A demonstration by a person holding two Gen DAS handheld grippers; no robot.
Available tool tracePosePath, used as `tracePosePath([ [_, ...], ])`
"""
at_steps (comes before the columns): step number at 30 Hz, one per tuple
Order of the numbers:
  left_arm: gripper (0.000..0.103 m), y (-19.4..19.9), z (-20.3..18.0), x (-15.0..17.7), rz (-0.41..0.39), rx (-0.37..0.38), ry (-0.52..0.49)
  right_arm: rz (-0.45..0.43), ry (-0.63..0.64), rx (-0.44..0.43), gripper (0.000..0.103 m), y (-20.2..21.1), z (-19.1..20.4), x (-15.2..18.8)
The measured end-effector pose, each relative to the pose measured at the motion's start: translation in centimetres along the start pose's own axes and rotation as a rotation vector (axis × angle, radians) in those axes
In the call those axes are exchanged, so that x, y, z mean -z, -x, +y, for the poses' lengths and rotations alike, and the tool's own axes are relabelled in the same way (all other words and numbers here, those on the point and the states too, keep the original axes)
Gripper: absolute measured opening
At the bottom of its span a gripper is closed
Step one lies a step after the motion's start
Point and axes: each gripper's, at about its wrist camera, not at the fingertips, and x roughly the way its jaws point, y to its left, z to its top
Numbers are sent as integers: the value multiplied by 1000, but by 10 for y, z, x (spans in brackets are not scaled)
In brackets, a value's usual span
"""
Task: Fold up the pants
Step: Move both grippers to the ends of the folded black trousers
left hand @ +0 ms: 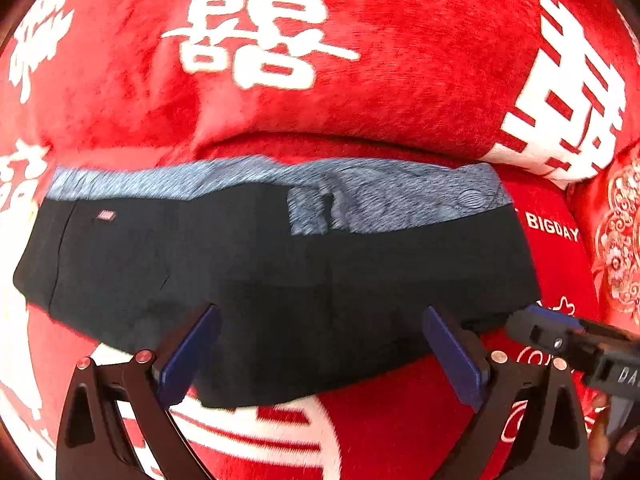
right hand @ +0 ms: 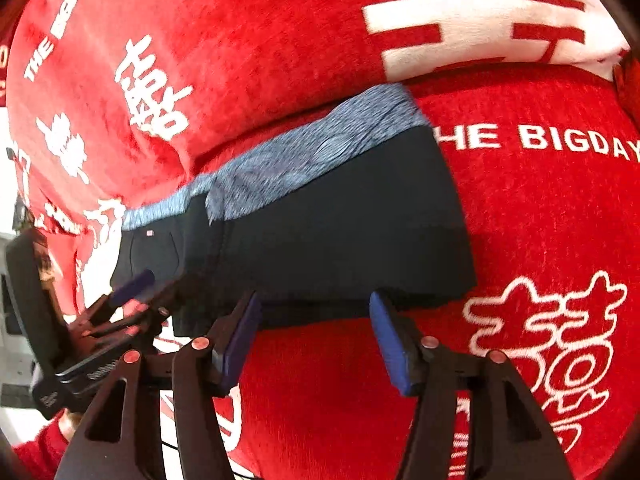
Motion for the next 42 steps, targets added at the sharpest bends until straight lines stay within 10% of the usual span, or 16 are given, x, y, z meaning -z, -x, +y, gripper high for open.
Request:
tracePosePath([
  [6, 100, 12, 45, 28, 42, -35, 103, 53, 141, 90, 79, -10, 42, 20],
  [20, 100, 18, 185, 64, 75, -83, 428, 83, 298, 141, 79, -61, 141, 10],
  [42, 100, -1, 269, 39, 30, -83, 564, 192, 339, 211, 80, -125, 179, 12],
])
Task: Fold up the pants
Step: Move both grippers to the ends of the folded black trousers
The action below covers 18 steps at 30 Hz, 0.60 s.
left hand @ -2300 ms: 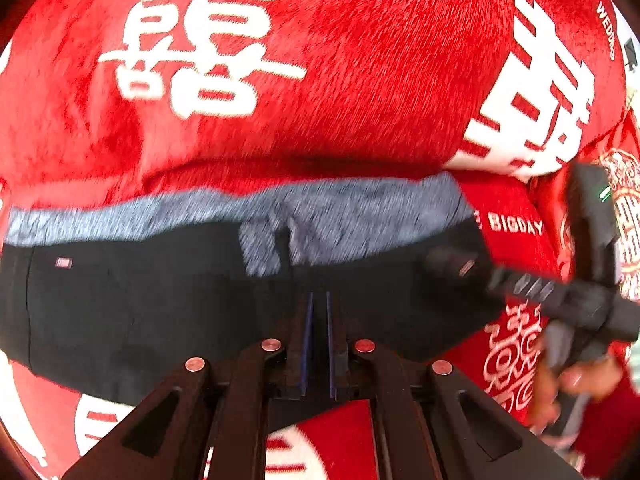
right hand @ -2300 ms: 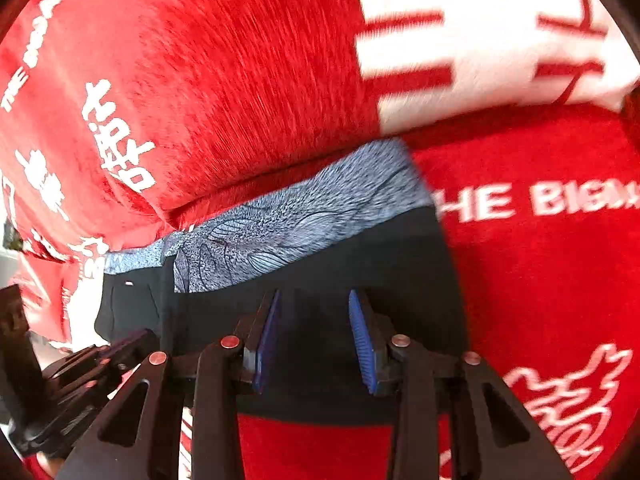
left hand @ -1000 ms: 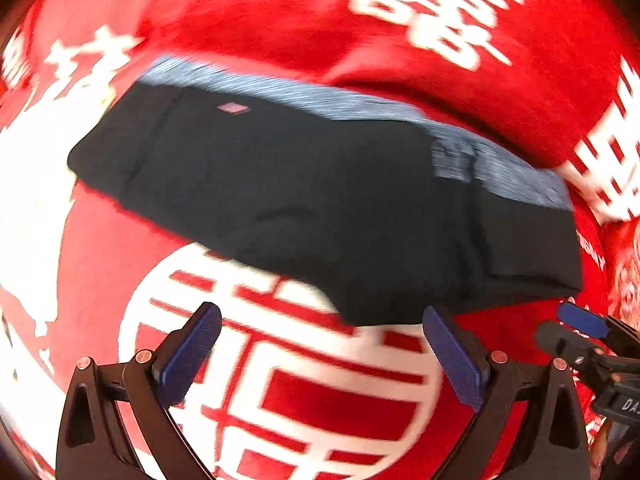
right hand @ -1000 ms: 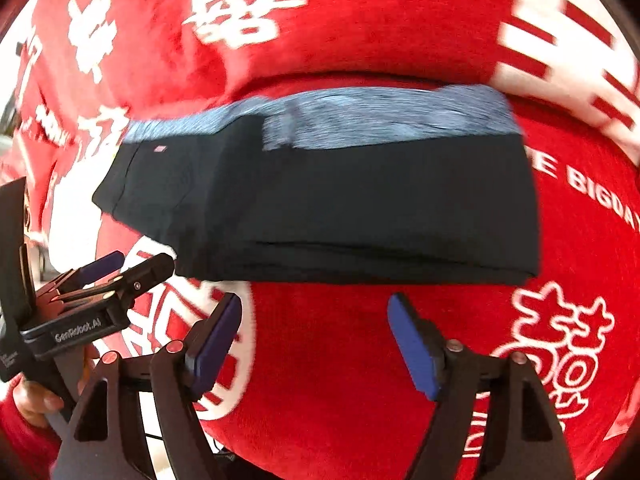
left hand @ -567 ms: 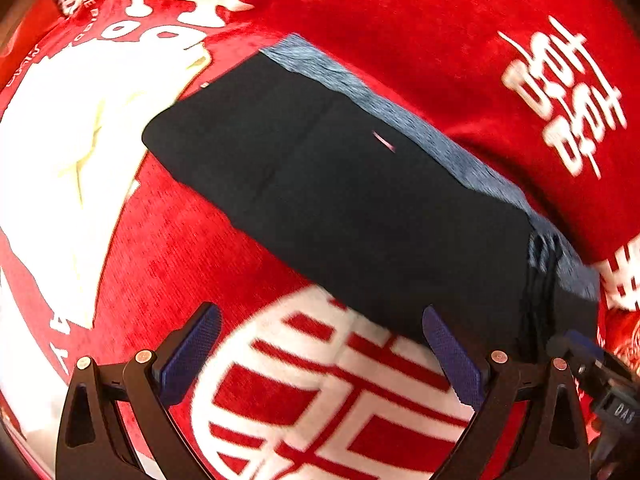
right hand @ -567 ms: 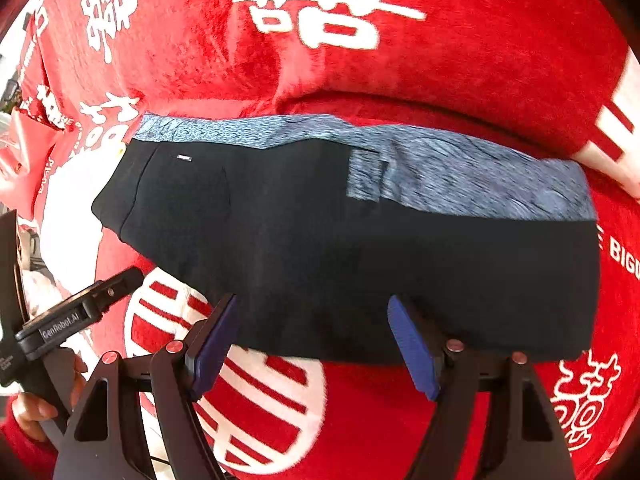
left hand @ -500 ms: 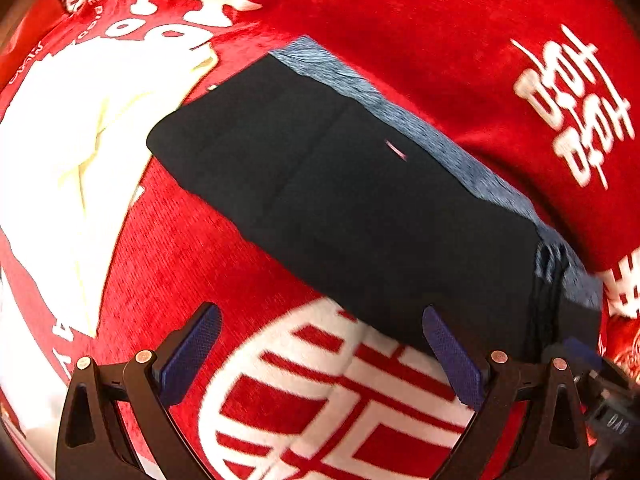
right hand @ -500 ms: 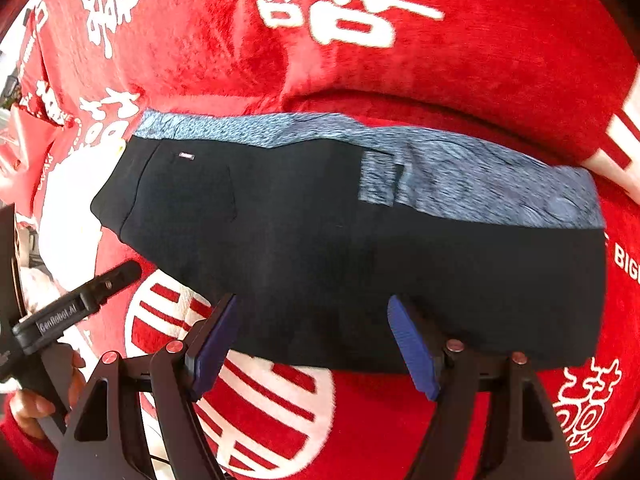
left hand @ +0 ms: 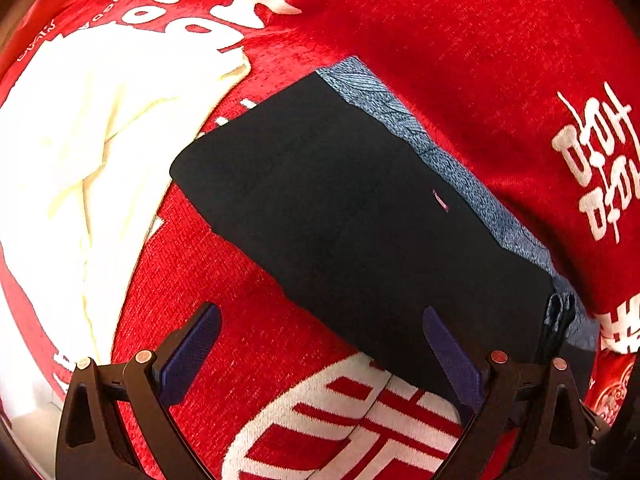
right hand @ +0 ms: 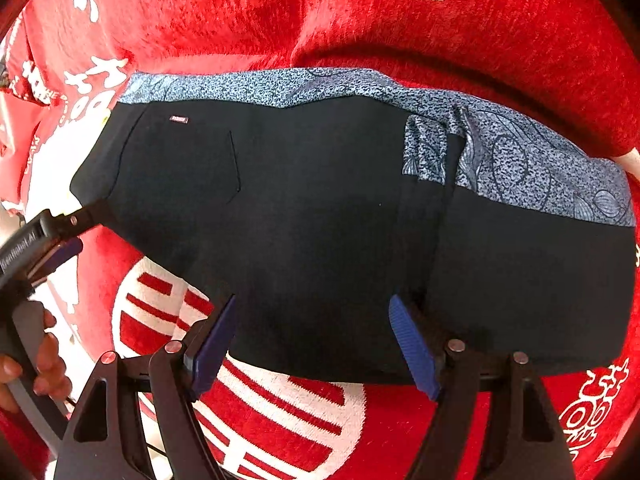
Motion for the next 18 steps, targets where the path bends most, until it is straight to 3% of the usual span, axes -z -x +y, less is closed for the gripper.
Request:
tracePosePath([
  [18, 100, -8, 40, -4, -30, 93, 67, -8, 10, 13, 82, -8, 7, 0],
])
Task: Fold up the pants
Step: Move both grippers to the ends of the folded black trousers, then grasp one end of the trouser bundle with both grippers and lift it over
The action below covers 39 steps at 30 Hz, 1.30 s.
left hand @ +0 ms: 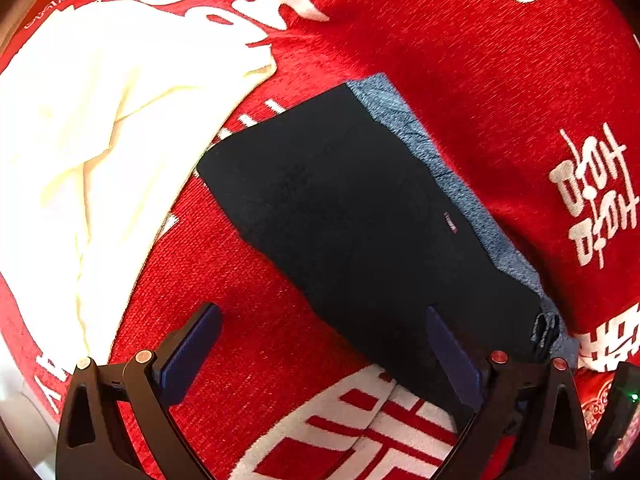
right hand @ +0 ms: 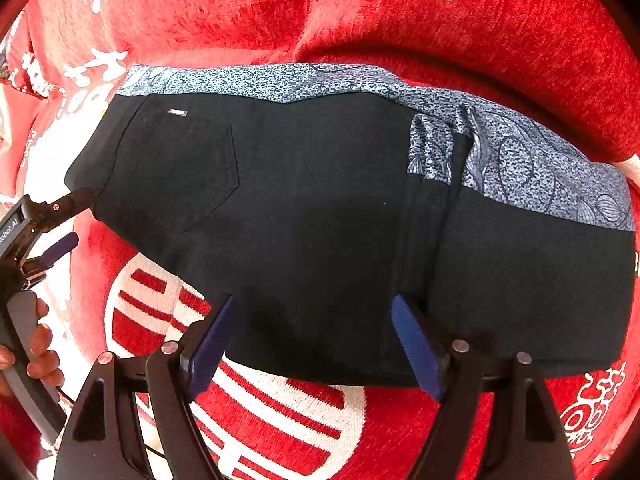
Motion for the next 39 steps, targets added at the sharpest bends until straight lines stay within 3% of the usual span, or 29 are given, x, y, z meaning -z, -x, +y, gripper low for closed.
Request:
tracePosePath([
  [7, 100, -3, 15, -3, -7, 85, 81, 8, 6, -10, 82, -3, 2, 0],
  [13, 100, -13, 14, -6, -13, 133, 84, -6, -8, -25, 82, -3, 0, 0],
  [19, 100, -16, 16, -12, -3, 258, 127, -3, 12, -20, 82, -5, 1, 0],
  [32, 101, -21, 11, -37, -58, 296, 183, -6, 25, -25, 82, -6, 2, 0],
  [35, 101, -33, 8, -37, -61, 279, 180, -10, 26, -26, 82, -6, 3, 0],
  [39, 101, -37, -7, -39, -70, 193, 150, -10, 33, -25, 82, -5, 5, 0],
])
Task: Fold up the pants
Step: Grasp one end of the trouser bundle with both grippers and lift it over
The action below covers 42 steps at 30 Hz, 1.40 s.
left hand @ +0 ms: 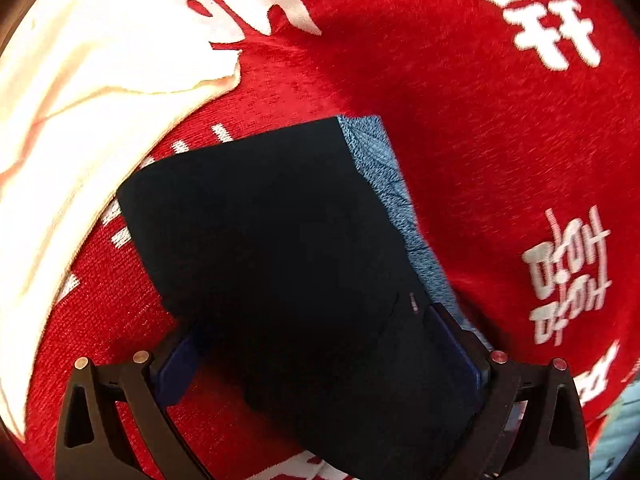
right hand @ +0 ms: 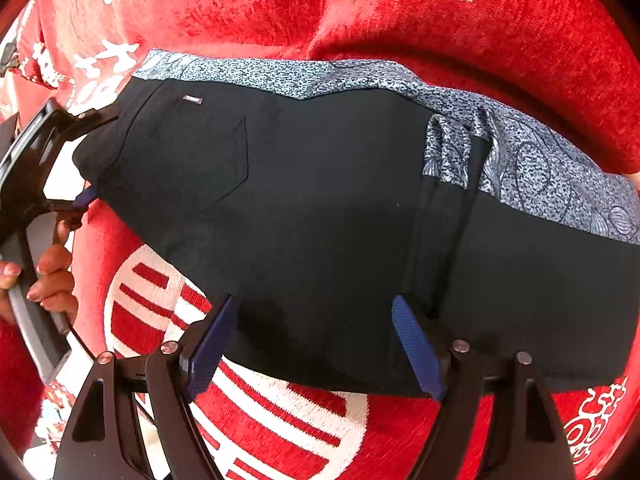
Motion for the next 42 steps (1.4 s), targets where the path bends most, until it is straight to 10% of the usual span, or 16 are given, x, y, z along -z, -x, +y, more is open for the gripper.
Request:
tracePosePath([
  [7, 34, 12, -25, 7, -42, -209, -208, -23, -20, -24, 82, 27, -2, -10],
  [16, 33, 16, -95, 78, -206, -453, -787, -13, -29, -238, 83, 80, 22, -101],
  [22, 33, 16, -102, 85, -231, -476, -857, 129, 96, -378, 85, 65, 114, -180],
  [32, 33, 18, -108, 100, -250, -472, -864, 377, 297, -220, 85, -23, 213, -203],
  [34, 33, 18, -109, 101, -247, -472, -868, 406, 281, -226, 65, -33, 206, -201],
  [35, 33, 18, -108, 100, -241, -473, -868, 412, 273, -238, 25, -34, 203, -201],
  [42, 33, 49, -141, 119, -292, -392, -966, 218, 271, -341, 18, 27, 156, -179],
])
